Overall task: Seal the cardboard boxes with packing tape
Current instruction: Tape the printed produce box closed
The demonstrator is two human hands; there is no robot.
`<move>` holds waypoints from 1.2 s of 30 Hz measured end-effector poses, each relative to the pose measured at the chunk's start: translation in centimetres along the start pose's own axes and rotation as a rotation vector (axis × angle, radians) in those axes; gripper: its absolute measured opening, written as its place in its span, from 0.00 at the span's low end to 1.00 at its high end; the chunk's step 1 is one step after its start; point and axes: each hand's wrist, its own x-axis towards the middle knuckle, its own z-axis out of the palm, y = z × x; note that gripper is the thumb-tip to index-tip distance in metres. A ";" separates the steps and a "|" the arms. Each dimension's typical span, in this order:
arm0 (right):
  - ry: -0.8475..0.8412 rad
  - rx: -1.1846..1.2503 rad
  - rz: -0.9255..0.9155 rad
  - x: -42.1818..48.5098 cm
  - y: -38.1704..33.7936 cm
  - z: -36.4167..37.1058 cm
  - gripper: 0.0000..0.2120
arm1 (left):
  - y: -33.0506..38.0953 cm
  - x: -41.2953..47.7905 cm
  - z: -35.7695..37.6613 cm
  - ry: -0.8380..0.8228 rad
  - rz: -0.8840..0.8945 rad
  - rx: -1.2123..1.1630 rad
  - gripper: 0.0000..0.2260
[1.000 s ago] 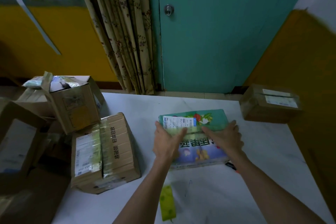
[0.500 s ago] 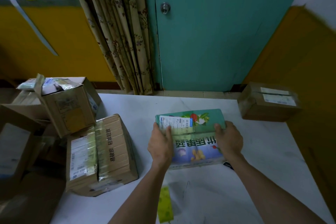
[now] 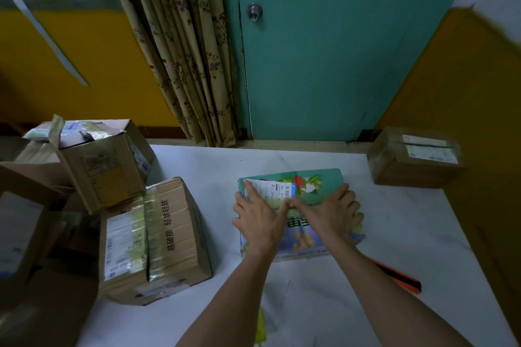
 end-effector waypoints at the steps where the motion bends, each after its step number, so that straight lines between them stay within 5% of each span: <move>1: 0.007 0.005 -0.002 0.2 0.0 0.0 0.67 | -0.1 0.1 0.0 0.013 0.007 -0.012 0.49; 4: 0.031 0.060 -0.031 1.3 1.3 -0.1 0.53 | -0.8 0.3 -0.2 0.056 0.049 -0.054 0.40; 8: 0.120 0.276 -0.166 3.2 4.1 0.0 0.22 | -2.2 0.5 -0.7 0.136 0.087 -0.231 0.30; 11: 0.230 0.464 -0.170 3.7 5.3 -0.1 0.10 | -3.3 0.7 -1.0 0.166 0.071 -0.299 0.25; 14: 0.238 0.560 -0.123 3.2 5.9 -0.7 0.10 | -4.0 1.2 -1.2 0.138 0.085 -0.267 0.24; 18: -0.065 0.509 -0.125 1.6 6.2 -1.3 0.21 | -3.2 0.0 -1.5 0.035 -0.028 -0.303 0.32; 23: -0.190 0.211 -0.046 -0.1 4.8 -1.0 0.59 | -1.9 -2.4 -0.9 -0.069 -0.038 -0.012 0.55; 25: -0.216 0.162 -0.062 -0.1 4.6 -1.1 0.66 | -2.0 -2.1 -0.8 -0.070 -0.032 0.014 0.57; 28: -0.199 0.260 -0.057 0.4 4.8 -0.7 0.56 | -2.2 -1.9 -0.6 -0.032 0.009 -0.017 0.54; 32: -0.077 0.410 -0.107 0.4 5.7 -1.0 0.25 | -3.5 -1.8 -0.5 0.071 0.081 -0.127 0.41; 36: 0.037 0.412 -0.180 0.7 6.4 -0.7 0.18 | -4.6 -1.5 -0.4 0.162 0.075 -0.267 0.28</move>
